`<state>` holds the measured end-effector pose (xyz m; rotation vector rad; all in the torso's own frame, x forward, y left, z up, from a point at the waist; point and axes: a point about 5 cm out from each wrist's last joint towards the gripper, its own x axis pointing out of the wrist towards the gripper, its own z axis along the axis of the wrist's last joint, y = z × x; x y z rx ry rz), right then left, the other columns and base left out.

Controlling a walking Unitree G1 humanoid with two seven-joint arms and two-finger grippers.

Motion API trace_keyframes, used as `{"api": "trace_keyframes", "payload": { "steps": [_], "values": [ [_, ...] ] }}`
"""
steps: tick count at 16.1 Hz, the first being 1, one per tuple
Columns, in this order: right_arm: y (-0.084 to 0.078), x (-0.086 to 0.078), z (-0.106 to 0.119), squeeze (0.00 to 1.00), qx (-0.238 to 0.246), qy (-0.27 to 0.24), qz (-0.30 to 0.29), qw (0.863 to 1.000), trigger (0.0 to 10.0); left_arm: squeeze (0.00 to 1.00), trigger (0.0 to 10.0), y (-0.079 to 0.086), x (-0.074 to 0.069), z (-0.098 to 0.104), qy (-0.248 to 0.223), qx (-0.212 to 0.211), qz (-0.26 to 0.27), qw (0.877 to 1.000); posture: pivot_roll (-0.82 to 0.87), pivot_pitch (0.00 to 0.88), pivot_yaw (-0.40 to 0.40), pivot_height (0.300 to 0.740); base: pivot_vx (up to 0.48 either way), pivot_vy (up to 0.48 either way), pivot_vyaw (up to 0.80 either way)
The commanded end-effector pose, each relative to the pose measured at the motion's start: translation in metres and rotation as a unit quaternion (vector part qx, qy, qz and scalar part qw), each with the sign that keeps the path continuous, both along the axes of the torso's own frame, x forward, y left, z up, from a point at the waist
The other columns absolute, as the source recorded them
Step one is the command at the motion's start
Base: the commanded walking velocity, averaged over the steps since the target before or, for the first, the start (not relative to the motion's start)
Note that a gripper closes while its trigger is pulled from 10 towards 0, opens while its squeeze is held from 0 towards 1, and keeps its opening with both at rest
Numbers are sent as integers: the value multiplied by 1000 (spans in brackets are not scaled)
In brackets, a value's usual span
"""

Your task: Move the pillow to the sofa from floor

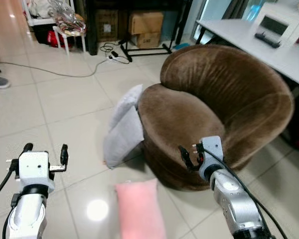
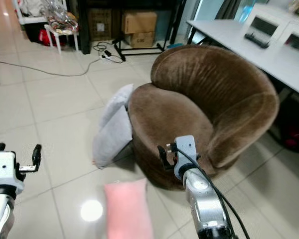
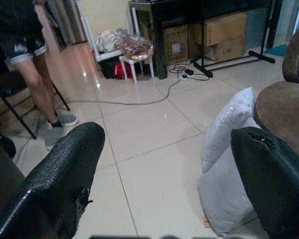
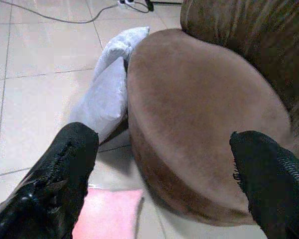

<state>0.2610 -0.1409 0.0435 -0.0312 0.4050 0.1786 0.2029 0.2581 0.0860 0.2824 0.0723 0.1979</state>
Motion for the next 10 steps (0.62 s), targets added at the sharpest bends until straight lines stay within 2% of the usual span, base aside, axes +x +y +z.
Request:
{"api": "trace_keyframes", "payload": {
  "steps": [1,3,8,10],
  "values": [
    [-7,0,3,0,1,-11,-25,1000,10000,0,10000,-2,6,3,5,4,-22,1000,101,0,-34,740,334,0,0],
    [-9,-2,1,0,2,-8,-36,999,10000,0,10000,-1,9,5,10,9,-33,999,102,0,-14,740,332,0,0],
    [-10,-6,-1,0,7,-7,-47,999,10000,0,10000,1,15,7,13,12,-46,999,100,0,11,740,332,0,-800],
    [-10,-7,-2,0,6,-6,-49,999,10000,0,10000,0,14,7,12,11,-47,999,101,0,6,740,334,0,0]
  ]
}}
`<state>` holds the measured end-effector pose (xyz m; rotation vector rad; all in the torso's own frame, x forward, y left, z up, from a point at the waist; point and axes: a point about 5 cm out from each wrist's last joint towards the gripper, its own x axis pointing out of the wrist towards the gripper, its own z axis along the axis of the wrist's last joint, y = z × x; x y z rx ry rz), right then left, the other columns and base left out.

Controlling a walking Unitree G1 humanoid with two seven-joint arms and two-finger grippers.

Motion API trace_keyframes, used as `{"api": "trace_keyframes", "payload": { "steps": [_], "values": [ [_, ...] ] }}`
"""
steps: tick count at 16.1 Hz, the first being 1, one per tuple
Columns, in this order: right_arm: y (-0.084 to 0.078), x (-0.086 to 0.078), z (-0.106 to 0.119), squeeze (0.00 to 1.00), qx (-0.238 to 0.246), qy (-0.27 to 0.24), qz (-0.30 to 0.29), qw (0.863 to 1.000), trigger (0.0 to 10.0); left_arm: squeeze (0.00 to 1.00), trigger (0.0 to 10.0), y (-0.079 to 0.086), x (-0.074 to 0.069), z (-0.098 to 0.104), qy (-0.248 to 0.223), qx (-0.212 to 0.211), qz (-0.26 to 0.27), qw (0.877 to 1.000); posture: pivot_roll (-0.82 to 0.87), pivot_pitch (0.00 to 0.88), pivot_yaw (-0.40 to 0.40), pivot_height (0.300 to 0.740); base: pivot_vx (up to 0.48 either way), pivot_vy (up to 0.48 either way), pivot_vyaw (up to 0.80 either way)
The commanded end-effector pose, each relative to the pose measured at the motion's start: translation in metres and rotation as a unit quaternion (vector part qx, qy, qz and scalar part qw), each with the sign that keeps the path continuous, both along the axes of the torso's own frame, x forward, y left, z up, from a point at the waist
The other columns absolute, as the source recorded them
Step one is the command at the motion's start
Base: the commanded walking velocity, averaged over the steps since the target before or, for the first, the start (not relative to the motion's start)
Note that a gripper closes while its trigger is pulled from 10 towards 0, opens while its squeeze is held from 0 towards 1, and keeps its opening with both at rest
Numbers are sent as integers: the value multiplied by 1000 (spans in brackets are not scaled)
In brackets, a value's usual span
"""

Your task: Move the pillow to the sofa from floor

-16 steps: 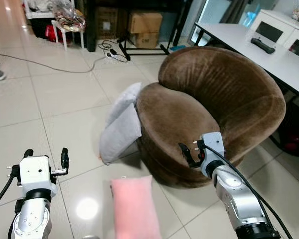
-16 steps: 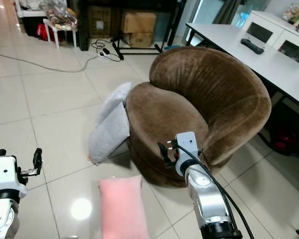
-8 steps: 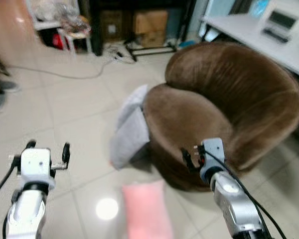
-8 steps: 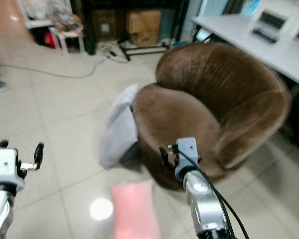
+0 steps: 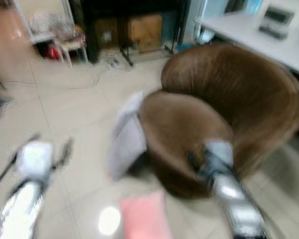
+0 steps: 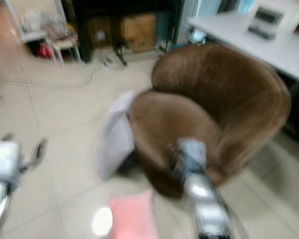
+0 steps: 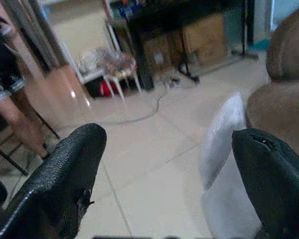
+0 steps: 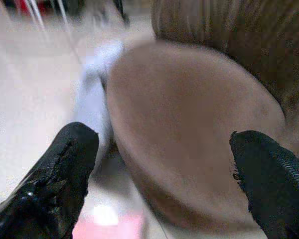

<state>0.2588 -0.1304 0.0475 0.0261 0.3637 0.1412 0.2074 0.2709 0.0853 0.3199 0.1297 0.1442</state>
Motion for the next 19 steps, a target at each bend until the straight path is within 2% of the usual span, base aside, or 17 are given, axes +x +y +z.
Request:
{"api": "trace_keyframes", "payload": {
  "steps": [1,3,15,19],
  "values": [
    [-21,-5,-6,0,-20,14,-24,999,10000,0,10000,-13,9,7,-21,-6,-25,999,102,0,4,740,330,0,0],
    [-22,-5,-7,0,-23,16,-21,999,10000,0,10000,-14,7,6,-21,-8,-23,999,101,0,-7,740,332,0,0],
    [-20,-8,-8,0,-29,21,-4,999,10000,0,10000,-19,4,3,-26,-17,-18,999,95,0,-37,740,336,0,-778],
    [-22,-11,-8,0,-35,26,-6,999,10000,0,10000,-20,2,-1,-20,-16,-3,1000,89,0,-63,740,330,0,0]
  ]
}}
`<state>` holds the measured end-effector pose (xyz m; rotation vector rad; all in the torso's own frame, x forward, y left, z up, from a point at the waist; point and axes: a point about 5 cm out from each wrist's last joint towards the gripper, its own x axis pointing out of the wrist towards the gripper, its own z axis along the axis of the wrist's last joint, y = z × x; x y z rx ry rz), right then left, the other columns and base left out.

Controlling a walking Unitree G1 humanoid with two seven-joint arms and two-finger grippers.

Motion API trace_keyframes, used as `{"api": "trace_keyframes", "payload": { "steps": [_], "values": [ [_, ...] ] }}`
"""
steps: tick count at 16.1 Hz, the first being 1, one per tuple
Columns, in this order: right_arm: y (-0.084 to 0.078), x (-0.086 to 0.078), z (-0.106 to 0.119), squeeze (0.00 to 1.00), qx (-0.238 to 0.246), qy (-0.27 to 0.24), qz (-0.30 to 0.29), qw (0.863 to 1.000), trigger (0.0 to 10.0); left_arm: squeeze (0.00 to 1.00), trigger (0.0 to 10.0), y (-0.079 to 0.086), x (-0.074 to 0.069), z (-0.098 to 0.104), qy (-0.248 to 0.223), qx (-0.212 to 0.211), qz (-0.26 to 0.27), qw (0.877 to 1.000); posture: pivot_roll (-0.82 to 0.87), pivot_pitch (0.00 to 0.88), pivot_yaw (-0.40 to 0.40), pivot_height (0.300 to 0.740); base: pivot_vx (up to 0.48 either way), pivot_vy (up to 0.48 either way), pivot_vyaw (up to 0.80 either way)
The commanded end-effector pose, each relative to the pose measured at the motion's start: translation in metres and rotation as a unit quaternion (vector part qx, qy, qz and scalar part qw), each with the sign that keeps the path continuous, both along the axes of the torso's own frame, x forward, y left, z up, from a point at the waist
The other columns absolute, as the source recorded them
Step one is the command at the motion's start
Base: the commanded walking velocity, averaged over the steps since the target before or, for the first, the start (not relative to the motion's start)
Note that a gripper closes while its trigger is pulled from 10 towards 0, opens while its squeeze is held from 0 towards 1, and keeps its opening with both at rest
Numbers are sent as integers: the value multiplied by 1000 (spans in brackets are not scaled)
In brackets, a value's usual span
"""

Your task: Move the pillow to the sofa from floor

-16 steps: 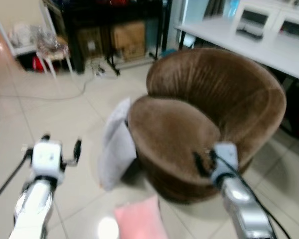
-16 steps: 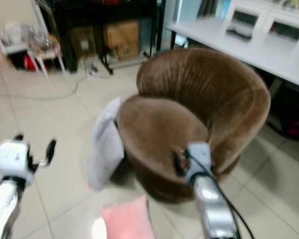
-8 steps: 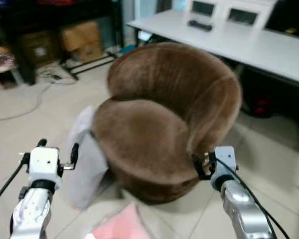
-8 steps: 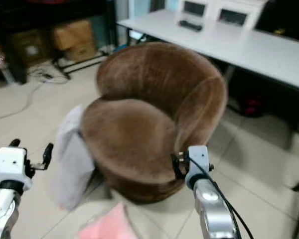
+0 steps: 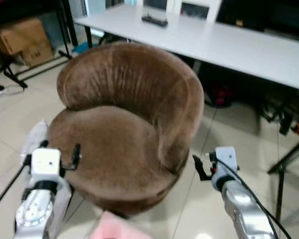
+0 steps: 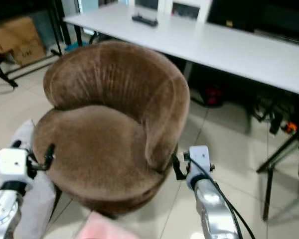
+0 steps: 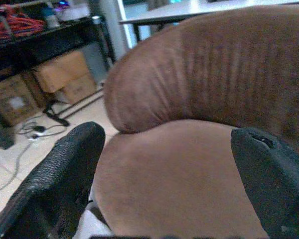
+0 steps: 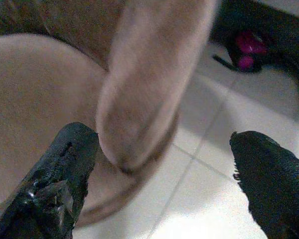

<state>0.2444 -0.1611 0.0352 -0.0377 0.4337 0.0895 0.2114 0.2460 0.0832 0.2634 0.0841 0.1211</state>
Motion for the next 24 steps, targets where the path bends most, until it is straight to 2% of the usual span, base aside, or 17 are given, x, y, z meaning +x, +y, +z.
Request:
{"api": "trace_keyframes", "payload": {
  "steps": [1,4,6,8,9,12,13,15,18,24],
  "values": [
    [7,3,5,0,5,-7,8,1000,10000,0,10000,5,-2,-1,10,11,13,1000,89,0,-70,740,0,0,0],
    [6,8,13,0,17,-15,-6,1000,10000,0,10000,0,-3,-1,21,29,1,999,97,0,-111,740,0,0,0],
    [0,18,22,0,27,-28,-25,999,10000,0,10000,-3,-3,6,7,43,3,999,107,0,-136,740,0,0,0],
    [2,23,26,0,26,-29,-17,999,10000,0,10000,-5,-2,8,5,47,1,999,110,0,-138,740,0,0,0],
    [3,22,25,0,26,-28,-17,999,10000,0,10000,-6,-2,8,7,48,-1,999,109,0,-134,740,0,0,0],
    [11,16,19,0,34,-23,-23,999,10000,0,10000,-3,-1,13,6,48,-14,999,126,0,-49,740,0,0,0],
    [15,13,16,0,41,-21,-34,998,10000,0,10000,4,0,17,6,46,-13,999,131,0,-4,740,0,0,0],
    [15,8,12,0,46,-19,-48,998,10000,0,10000,13,1,20,11,46,-13,999,137,0,34,740,0,0,0],
    [15,4,10,0,45,-17,-55,997,10000,0,10000,12,3,21,14,43,-23,999,132,0,34,740,-94,0,0],
    [15,9,13,0,38,-20,-43,998,10000,0,10000,9,2,19,10,36,-15,999,131,0,6,740,-287,0,0]
  ]
}}
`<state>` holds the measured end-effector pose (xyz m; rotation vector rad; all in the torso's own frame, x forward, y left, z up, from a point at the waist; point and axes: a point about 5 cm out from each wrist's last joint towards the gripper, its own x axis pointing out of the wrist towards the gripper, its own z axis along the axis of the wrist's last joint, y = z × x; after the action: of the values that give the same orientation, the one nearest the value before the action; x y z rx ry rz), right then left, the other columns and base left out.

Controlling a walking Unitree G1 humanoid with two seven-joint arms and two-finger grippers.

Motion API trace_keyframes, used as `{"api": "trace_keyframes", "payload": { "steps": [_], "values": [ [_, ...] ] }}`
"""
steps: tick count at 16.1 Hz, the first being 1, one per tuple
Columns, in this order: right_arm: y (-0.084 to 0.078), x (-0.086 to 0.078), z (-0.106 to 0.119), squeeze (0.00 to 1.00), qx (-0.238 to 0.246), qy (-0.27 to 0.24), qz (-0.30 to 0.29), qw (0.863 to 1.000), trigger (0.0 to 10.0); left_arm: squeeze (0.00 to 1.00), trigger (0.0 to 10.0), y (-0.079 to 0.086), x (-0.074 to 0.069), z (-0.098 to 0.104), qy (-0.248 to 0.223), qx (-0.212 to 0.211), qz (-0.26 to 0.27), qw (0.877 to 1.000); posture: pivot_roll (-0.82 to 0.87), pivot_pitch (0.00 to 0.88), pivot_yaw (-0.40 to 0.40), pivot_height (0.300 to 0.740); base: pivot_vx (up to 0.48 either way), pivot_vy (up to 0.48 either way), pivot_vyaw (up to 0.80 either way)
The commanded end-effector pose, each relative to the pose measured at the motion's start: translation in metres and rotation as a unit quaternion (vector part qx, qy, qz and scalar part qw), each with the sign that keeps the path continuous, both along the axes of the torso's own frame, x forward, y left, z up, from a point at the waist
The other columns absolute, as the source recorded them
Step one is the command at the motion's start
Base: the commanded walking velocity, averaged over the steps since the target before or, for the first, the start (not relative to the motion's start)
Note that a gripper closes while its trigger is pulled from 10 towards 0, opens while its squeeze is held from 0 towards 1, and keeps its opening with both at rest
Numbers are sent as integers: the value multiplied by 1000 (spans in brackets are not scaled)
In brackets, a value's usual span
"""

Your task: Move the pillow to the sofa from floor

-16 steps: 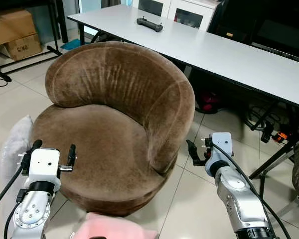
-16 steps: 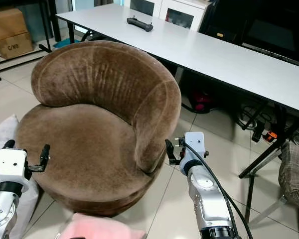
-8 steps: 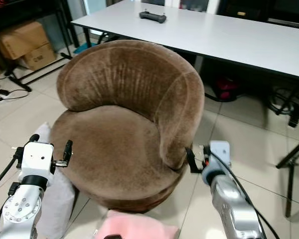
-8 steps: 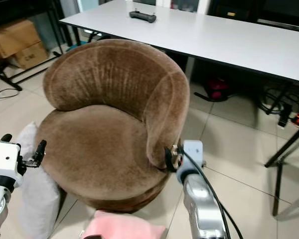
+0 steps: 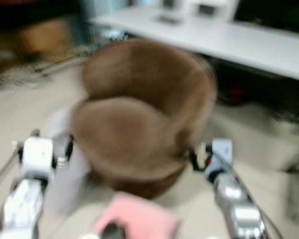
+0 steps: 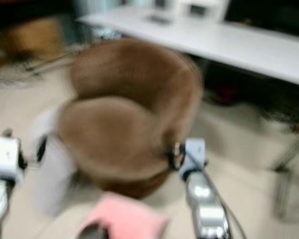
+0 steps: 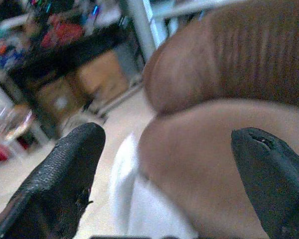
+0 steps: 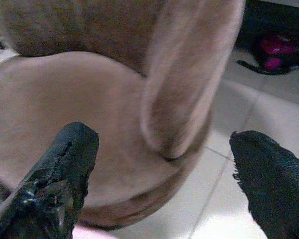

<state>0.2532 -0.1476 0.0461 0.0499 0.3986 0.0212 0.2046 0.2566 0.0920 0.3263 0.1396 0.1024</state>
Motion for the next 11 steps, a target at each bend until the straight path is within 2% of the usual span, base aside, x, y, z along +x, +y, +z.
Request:
{"api": "trace_keyframes", "payload": {
  "steps": [1,3,9,11],
  "values": [
    [1,0,2,0,1,-4,0,1000,10000,0,10000,-2,9,10,-22,4,-8,1000,127,0,1,740,-277,0,0],
    [0,1,3,0,-2,-5,4,1000,10000,0,10000,-4,9,9,-23,1,-7,1000,124,0,-8,740,-257,0,0],
    [-1,3,3,0,-13,-3,26,1000,10000,0,10000,-6,5,3,-24,-13,10,1000,124,0,-49,740,0,0,0],
    [-1,4,2,0,-15,-2,33,999,10000,0,10000,-5,4,1,-24,-14,13,1000,127,0,-57,740,0,480,0]
  ]
}}
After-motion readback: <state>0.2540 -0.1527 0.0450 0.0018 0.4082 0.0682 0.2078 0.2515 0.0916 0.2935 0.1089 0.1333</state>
